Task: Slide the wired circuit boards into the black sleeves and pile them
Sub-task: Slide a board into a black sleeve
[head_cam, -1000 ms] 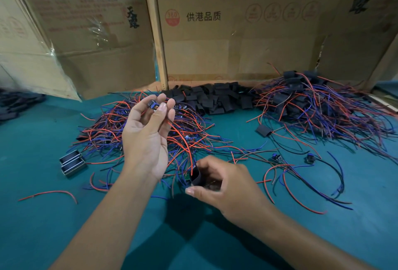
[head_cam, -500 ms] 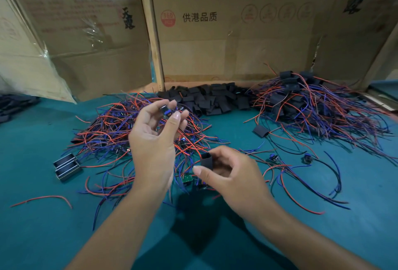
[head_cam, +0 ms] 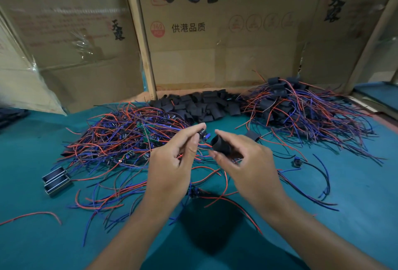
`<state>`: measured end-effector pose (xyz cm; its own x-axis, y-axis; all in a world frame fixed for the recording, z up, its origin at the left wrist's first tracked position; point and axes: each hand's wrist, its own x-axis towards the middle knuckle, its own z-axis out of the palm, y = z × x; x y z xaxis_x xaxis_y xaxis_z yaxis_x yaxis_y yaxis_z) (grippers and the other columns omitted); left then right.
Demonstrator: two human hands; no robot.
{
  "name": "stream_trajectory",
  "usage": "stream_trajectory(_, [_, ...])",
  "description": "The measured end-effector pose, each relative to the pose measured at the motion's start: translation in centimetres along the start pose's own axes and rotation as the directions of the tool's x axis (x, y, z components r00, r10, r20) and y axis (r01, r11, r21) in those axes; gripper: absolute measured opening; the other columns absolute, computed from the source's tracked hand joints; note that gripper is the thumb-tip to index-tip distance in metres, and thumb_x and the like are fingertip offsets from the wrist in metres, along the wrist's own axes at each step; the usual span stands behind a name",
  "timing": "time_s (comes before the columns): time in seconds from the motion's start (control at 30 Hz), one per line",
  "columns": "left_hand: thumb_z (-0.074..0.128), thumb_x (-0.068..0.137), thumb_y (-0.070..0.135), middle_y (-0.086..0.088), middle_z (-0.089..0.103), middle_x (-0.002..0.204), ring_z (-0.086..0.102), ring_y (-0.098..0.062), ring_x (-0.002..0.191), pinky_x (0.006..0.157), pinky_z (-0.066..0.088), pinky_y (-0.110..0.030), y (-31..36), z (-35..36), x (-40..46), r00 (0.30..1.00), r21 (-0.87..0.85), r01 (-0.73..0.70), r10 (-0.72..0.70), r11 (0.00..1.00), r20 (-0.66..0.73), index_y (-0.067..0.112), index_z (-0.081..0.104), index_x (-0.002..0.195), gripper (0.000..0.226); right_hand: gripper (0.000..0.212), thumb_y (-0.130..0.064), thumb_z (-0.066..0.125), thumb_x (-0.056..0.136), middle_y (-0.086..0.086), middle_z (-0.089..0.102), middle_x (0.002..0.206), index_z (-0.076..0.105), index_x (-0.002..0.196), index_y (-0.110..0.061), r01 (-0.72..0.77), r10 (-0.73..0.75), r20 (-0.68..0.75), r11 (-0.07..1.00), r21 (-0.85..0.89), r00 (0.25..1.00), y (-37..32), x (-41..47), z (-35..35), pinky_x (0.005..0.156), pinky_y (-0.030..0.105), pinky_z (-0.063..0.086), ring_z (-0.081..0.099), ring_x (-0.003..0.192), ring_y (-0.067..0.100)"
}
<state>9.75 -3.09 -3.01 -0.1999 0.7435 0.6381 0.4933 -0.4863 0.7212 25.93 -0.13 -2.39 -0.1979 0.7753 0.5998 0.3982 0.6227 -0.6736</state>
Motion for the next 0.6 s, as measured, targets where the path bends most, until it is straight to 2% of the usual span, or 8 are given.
stream_trajectory(0.07, [0.053,0.101,0.035,0.025,0.070,0.114,0.068,-0.001,0.102,0.089,0.052,-0.024,-0.09,0.01,-0.02,1.000,0.017,-0.031,0.031,0.999,0.000,0.033,0.069,0.120,0.025,0.040,-0.020,0.081,0.078,-0.010,0.071,0.097,0.069,0.116,-0.016,0.033,-0.033,-0.007,0.999,-0.004,0.999,-0.07,-0.03,-0.04,0.081,0.010,0.045,0.063,0.088,0.000])
stream_trajectory(0.13, [0.056,0.100,0.034,0.025,0.070,0.111,0.068,0.000,0.104,0.089,0.052,-0.022,0.00,0.15,-0.08,0.999,0.025,-0.048,0.048,0.999,0.000,0.032,0.068,0.117,0.021,0.032,-0.018,0.081,0.078,-0.018,0.067,0.089,0.068,0.107,-0.019,0.065,-0.065,-0.008,0.998,0.004,0.998,-0.13,-0.06,-0.05,0.075,0.005,0.043,0.062,0.083,-0.006])
stream_trajectory(0.33, [0.061,0.096,0.033,0.022,0.072,0.097,0.071,-0.002,0.090,0.078,0.050,-0.014,0.31,0.36,-0.23,0.995,0.004,-0.082,0.082,0.997,-0.062,0.030,0.067,0.102,0.009,0.029,-0.021,0.079,0.079,-0.009,0.069,0.092,0.068,0.106,-0.020,0.147,-0.148,-0.020,0.989,-0.034,0.989,-0.09,0.11,-0.25,0.076,0.017,0.047,0.061,0.082,0.003])
stream_trajectory(0.4, [0.062,0.095,0.033,0.020,0.072,0.096,0.071,-0.005,0.088,0.077,0.051,-0.016,0.41,0.30,-0.24,0.995,-0.003,-0.070,0.070,0.998,-0.074,0.030,0.067,0.101,0.008,0.030,-0.020,0.079,0.080,-0.008,0.069,0.092,0.069,0.108,-0.020,0.159,-0.160,-0.022,0.986,-0.041,0.987,-0.08,0.06,-0.21,0.076,0.018,0.047,0.061,0.082,0.004])
stream_trajectory(0.6, [0.066,0.095,0.025,0.016,0.074,0.093,0.072,-0.006,0.086,0.078,0.051,-0.016,0.82,0.39,-0.38,0.997,-0.073,-0.032,0.027,0.997,-0.073,0.028,0.069,0.098,0.006,0.029,-0.022,0.074,0.082,-0.011,0.069,0.094,0.069,0.111,-0.020,0.166,-0.166,0.003,0.986,0.002,0.986,-0.16,-0.07,-0.20,0.076,0.007,0.043,0.061,0.085,0.000])
